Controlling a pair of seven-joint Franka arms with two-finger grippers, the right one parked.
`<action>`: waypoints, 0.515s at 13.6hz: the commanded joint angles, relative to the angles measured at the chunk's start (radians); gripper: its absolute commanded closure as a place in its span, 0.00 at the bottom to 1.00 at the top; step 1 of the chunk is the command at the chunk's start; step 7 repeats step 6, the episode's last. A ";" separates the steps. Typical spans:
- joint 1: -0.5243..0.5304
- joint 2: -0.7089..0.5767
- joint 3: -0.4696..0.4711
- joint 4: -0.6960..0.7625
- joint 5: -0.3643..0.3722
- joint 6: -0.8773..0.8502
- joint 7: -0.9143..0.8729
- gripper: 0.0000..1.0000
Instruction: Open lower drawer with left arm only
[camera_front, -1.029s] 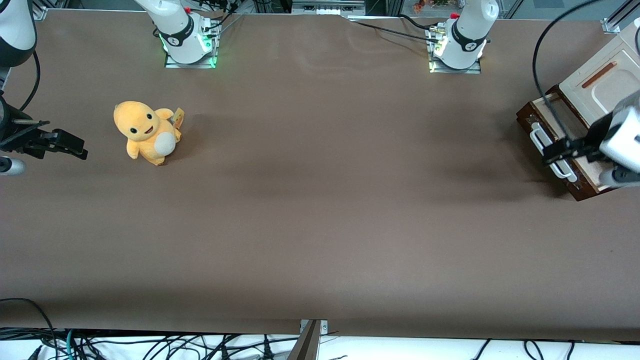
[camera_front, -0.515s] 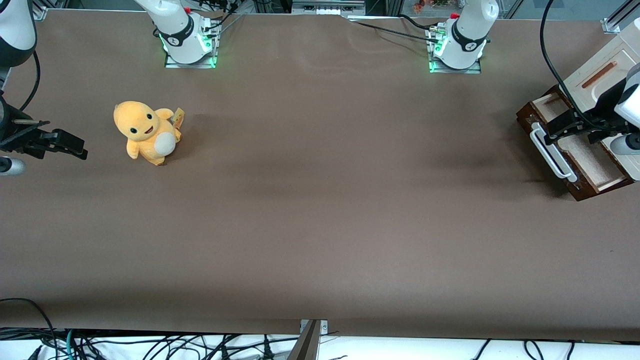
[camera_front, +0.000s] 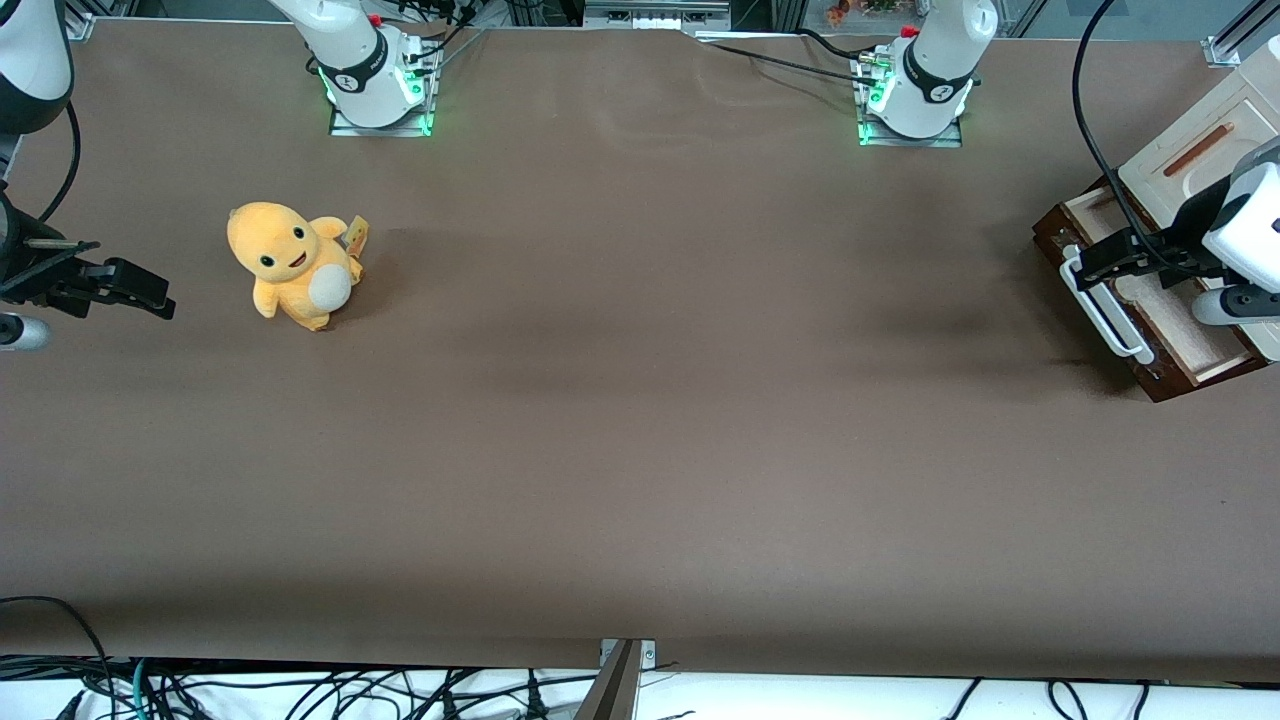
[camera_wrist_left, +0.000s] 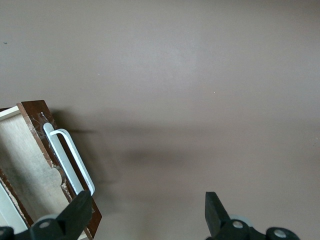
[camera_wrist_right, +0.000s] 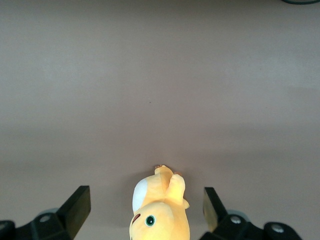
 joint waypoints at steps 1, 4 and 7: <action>0.006 -0.011 -0.001 -0.004 -0.024 -0.012 0.024 0.00; 0.001 -0.008 -0.013 -0.006 -0.018 -0.011 0.023 0.00; 0.001 -0.009 -0.015 -0.009 -0.017 -0.012 0.023 0.00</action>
